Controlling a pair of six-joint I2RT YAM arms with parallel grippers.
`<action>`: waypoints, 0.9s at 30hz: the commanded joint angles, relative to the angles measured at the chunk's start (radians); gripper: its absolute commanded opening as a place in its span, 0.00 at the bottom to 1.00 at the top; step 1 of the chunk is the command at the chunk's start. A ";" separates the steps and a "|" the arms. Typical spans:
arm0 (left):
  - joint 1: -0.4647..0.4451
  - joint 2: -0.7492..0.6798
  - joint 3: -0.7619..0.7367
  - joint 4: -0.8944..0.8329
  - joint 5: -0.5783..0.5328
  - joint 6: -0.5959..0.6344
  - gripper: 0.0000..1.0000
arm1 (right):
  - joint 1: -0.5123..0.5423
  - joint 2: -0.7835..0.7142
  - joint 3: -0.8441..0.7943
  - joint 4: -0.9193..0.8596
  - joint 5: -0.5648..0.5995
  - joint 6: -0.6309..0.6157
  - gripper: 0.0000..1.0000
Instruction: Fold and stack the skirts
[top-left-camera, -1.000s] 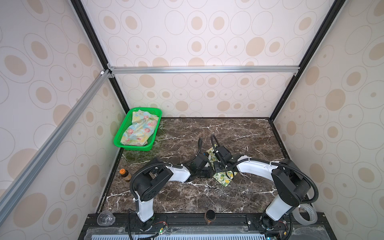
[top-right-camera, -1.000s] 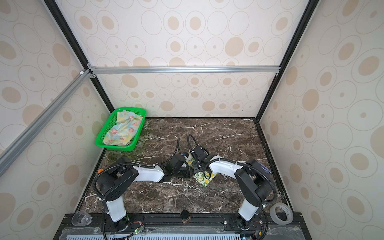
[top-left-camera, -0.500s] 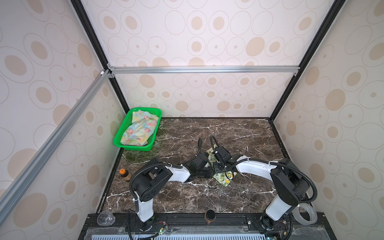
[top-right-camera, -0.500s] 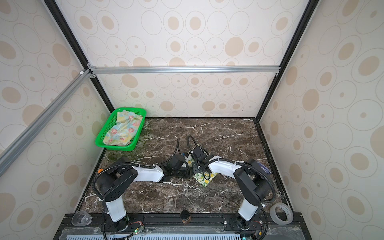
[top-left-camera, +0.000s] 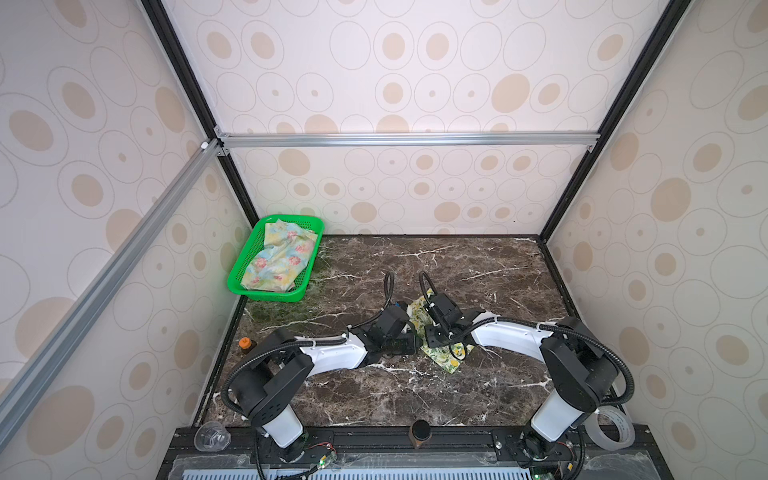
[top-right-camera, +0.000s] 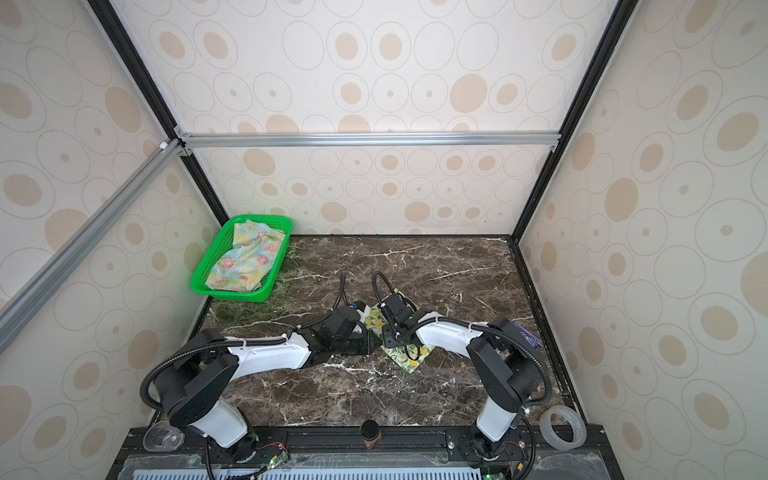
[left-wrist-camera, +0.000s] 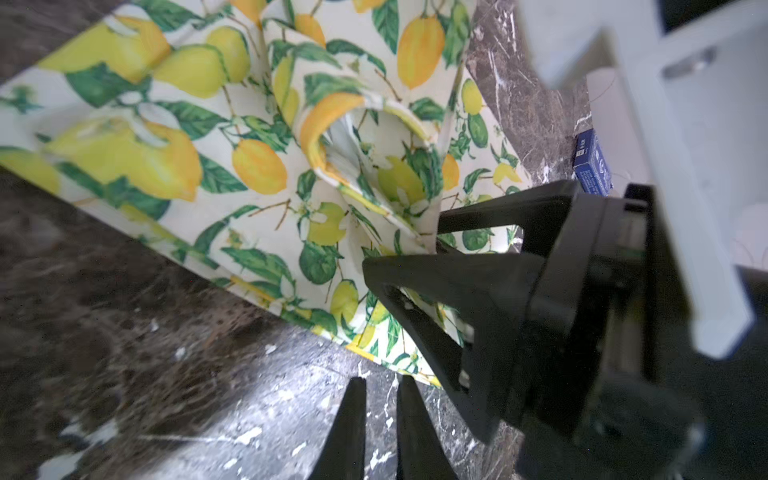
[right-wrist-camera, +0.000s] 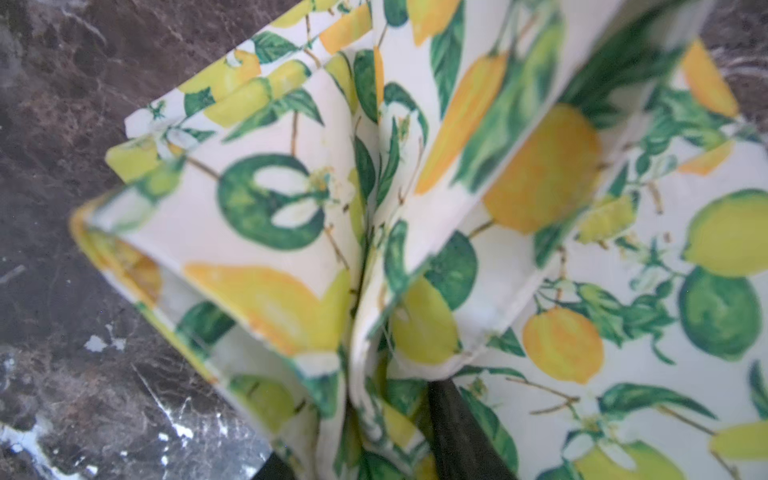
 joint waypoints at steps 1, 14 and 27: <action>0.028 -0.058 -0.011 -0.056 -0.053 -0.016 0.17 | 0.015 -0.049 -0.003 -0.022 -0.030 0.022 0.42; 0.081 -0.036 0.117 -0.143 -0.081 0.091 0.20 | 0.016 -0.232 -0.026 -0.059 -0.091 0.047 0.49; 0.083 0.204 0.307 -0.071 -0.027 0.122 0.22 | -0.055 -0.239 -0.118 -0.023 -0.131 0.029 0.22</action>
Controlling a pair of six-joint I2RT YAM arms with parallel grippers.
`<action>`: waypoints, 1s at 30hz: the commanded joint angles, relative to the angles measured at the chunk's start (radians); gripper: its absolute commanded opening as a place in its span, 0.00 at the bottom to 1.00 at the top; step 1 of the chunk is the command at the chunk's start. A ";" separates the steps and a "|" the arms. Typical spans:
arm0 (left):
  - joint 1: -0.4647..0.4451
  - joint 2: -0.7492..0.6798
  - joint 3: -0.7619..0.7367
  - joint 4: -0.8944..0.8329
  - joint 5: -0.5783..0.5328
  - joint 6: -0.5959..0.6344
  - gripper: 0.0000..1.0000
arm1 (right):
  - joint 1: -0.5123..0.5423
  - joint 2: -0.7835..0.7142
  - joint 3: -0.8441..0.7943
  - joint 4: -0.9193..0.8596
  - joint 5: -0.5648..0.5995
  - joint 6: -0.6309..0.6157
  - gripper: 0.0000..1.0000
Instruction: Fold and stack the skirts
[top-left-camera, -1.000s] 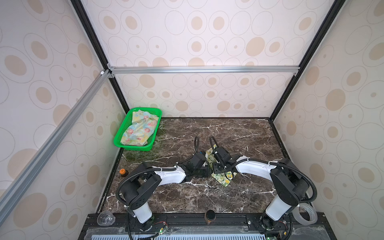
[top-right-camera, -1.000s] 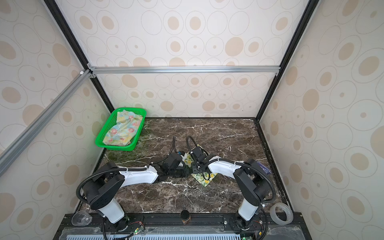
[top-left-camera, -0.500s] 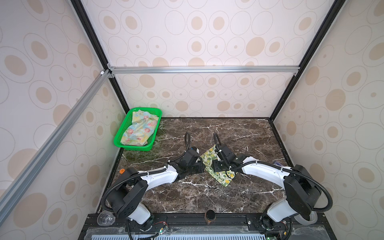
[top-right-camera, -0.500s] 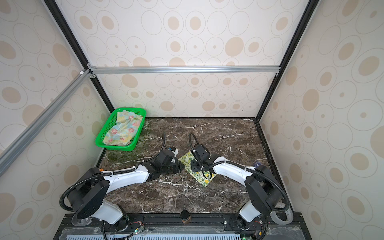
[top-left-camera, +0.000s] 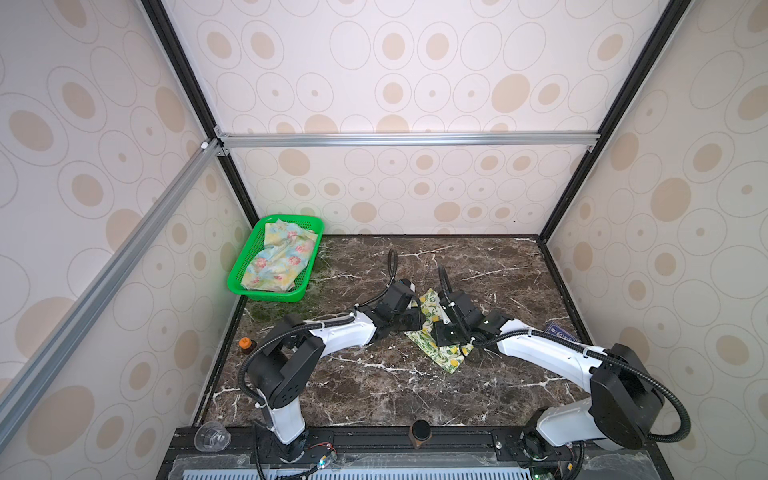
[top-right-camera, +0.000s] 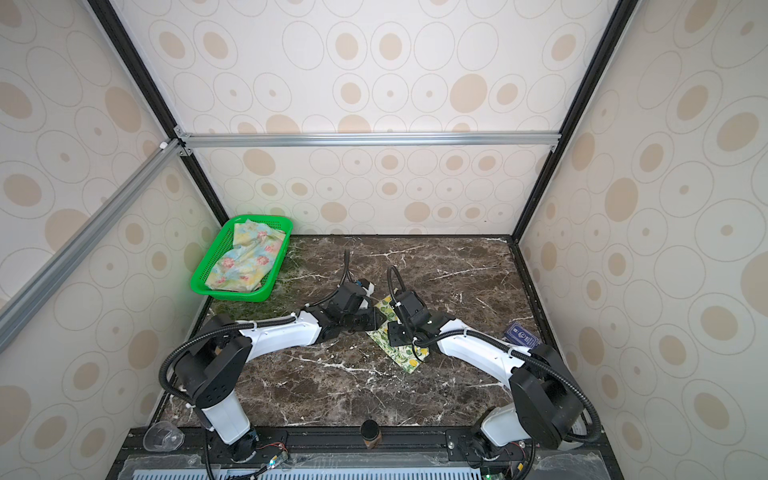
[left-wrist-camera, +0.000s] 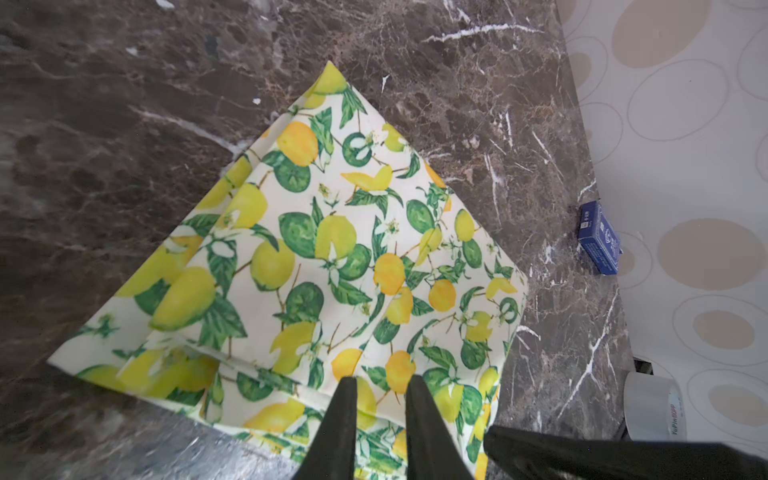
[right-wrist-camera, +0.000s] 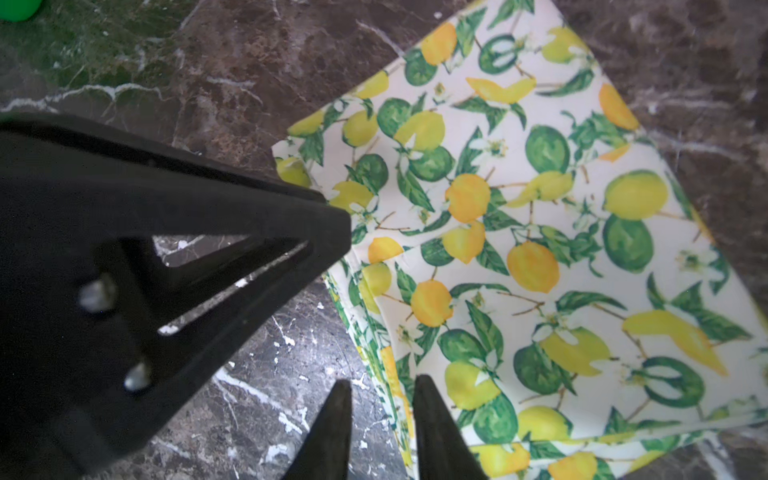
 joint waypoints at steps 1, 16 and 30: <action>0.007 0.050 0.050 0.020 0.011 0.018 0.22 | -0.028 0.013 -0.040 0.010 -0.037 0.006 0.18; 0.062 0.192 0.011 0.101 0.034 -0.022 0.20 | -0.031 0.164 -0.149 0.087 -0.115 0.032 0.00; 0.172 0.309 0.128 0.127 0.049 0.072 0.19 | 0.080 0.353 0.047 0.105 -0.157 0.112 0.00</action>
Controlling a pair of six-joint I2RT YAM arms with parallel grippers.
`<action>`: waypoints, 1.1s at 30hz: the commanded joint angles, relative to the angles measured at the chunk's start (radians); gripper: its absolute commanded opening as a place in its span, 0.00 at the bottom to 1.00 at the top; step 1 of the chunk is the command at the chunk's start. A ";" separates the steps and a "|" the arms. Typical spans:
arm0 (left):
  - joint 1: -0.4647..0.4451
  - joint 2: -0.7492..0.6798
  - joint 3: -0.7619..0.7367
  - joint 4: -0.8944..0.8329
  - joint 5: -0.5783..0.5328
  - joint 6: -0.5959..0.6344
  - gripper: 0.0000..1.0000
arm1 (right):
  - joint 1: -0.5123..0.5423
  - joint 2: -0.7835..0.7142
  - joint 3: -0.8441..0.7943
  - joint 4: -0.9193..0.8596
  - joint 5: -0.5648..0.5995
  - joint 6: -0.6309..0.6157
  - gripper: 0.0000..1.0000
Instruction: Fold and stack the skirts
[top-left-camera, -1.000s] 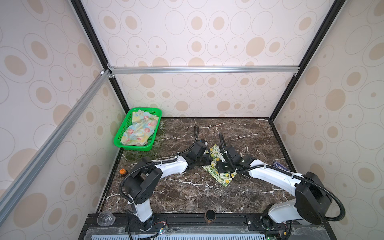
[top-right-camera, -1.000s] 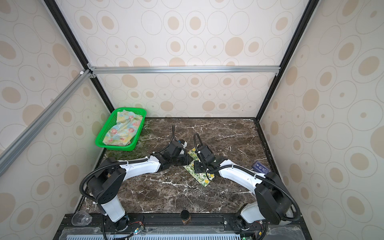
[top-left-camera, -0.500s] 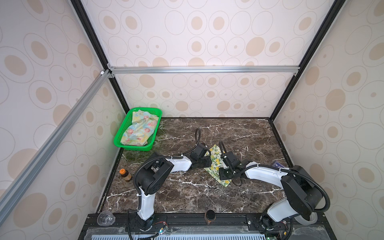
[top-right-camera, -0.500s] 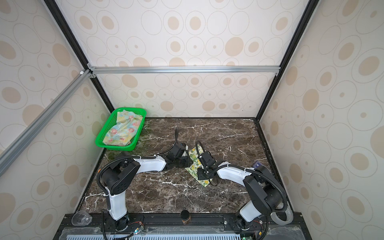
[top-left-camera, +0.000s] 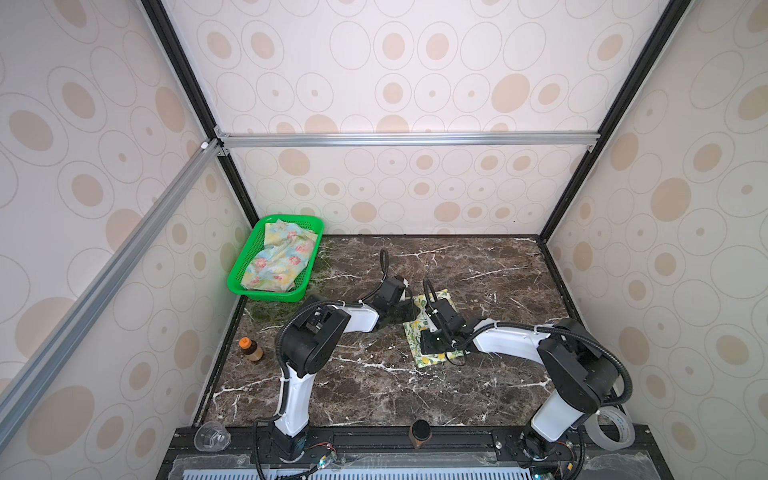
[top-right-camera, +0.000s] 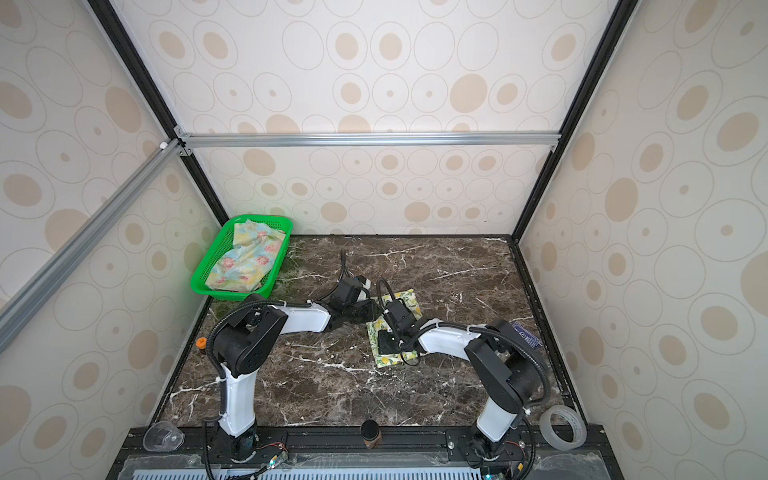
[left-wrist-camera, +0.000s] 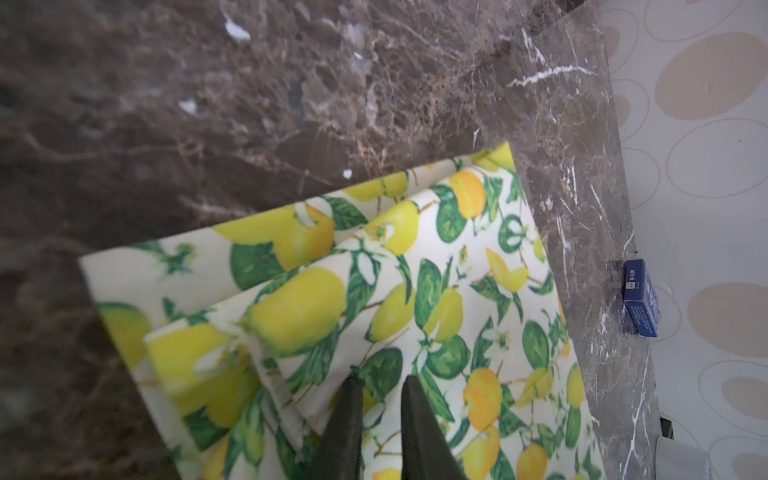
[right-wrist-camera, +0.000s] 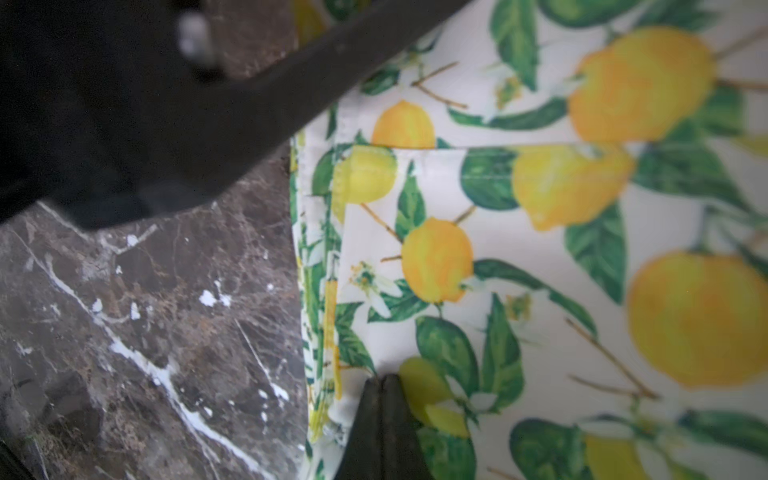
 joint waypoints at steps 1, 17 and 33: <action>0.035 0.042 0.055 -0.062 -0.056 0.070 0.19 | 0.032 0.092 0.054 -0.088 -0.039 0.031 0.00; 0.014 -0.224 -0.017 -0.112 -0.047 0.071 0.21 | -0.077 -0.178 0.092 -0.164 -0.008 -0.052 0.00; -0.213 -0.242 -0.220 -0.069 -0.049 -0.073 0.20 | -0.392 0.025 0.218 -0.070 -0.116 -0.183 0.00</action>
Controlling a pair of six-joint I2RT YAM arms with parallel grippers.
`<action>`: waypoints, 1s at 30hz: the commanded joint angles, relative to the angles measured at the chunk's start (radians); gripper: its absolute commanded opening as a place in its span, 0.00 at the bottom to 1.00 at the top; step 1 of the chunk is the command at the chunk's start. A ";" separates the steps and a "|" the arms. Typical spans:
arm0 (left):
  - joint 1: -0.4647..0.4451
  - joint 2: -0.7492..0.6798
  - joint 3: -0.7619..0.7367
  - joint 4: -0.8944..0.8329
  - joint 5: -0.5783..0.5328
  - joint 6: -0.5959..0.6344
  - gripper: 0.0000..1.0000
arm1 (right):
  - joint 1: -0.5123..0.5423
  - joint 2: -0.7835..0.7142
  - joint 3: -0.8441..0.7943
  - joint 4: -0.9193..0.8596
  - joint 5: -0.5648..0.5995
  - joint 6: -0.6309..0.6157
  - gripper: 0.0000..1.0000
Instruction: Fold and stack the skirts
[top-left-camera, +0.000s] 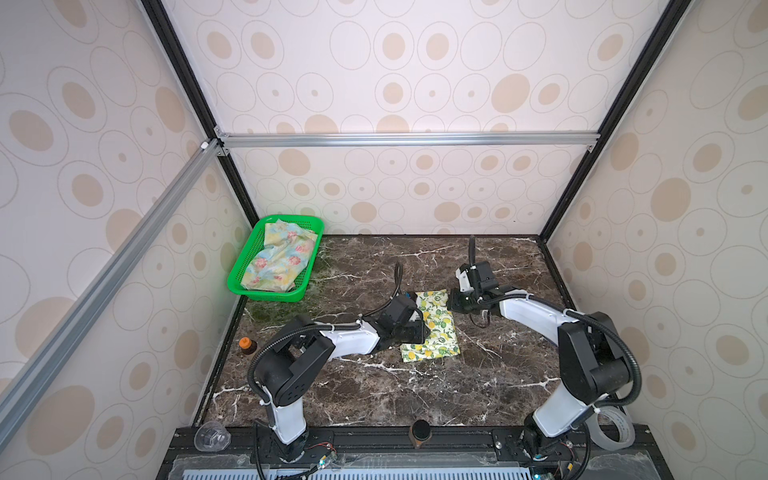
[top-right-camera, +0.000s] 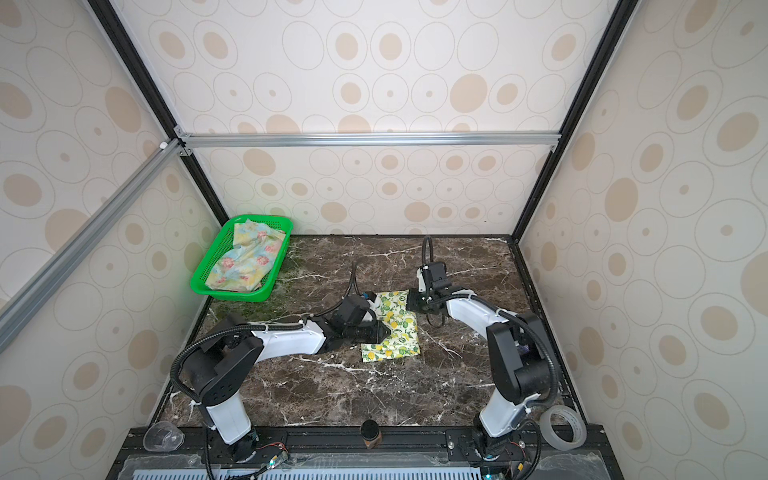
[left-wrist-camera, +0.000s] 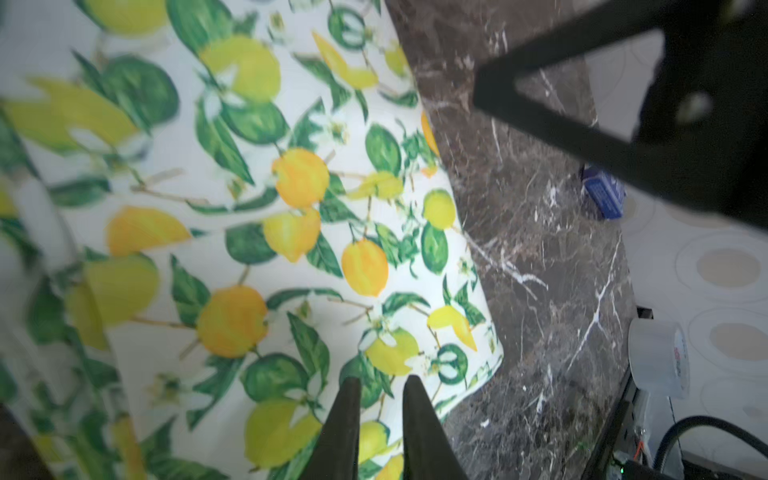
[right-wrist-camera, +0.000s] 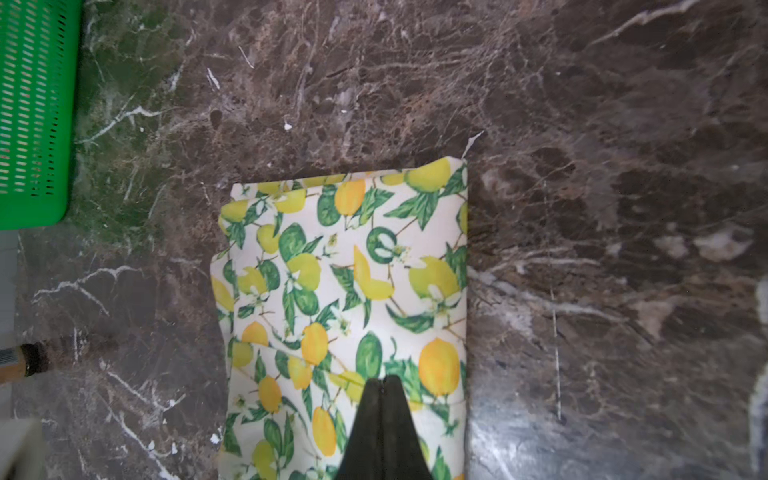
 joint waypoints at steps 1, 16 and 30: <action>-0.017 0.006 -0.034 0.030 -0.013 -0.068 0.20 | -0.002 0.045 0.050 0.018 -0.019 -0.043 0.00; -0.008 0.052 -0.095 0.065 -0.004 -0.093 0.18 | -0.004 0.193 0.040 0.036 0.015 -0.025 0.00; 0.192 0.041 -0.053 -0.066 -0.045 0.085 0.17 | 0.024 0.018 -0.227 0.116 0.104 0.148 0.00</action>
